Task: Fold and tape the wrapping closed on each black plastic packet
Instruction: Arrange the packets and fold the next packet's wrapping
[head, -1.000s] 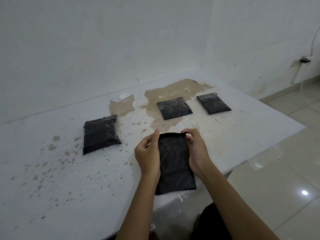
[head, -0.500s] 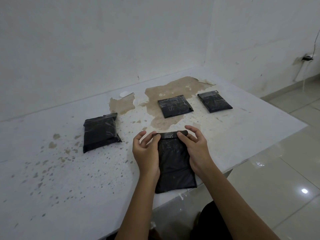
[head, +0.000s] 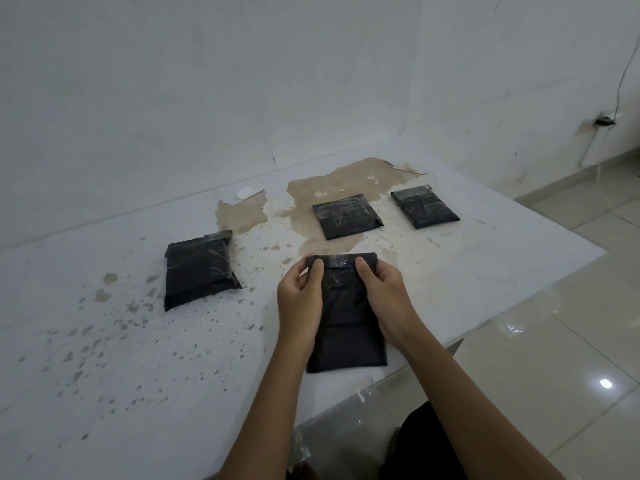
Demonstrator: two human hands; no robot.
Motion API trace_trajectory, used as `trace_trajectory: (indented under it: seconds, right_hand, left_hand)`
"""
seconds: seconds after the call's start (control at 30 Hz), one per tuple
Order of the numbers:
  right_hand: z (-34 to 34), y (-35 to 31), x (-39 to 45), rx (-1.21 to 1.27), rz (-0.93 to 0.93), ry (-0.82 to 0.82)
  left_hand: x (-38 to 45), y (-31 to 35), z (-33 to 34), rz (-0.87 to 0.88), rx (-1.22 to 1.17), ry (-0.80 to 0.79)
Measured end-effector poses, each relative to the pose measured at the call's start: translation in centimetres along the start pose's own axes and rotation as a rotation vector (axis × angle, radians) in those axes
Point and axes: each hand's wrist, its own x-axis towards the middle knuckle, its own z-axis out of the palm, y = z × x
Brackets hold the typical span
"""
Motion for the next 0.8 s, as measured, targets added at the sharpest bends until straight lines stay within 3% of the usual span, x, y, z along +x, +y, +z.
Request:
trace_trajectory:
  seconds: [0.27, 0.43, 0.63, 0.8]
  right_hand:
    - [0.0, 1.1, 0.2, -0.003, -0.052, 0.019]
    - [-0.3, 1.3, 0.1, 0.029, -0.063, 0.013]
    - [-0.2, 1.0, 0.1, 0.073, -0.035, 0.018]
    - [0.1, 1.3, 0.1, -0.067, -0.136, 0.054]
  left_hand:
    - [-0.5, -0.2, 1.0, 0.021, -0.001, 0.108]
    - [-0.9, -0.6, 1.3, 0.101, 0.096, 0.12]
    - [-1.0, -0.6, 1.1, 0.112, 0.048, 0.1]
    - [-1.2, -0.5, 0.9, 0.116, -0.006, 0.085]
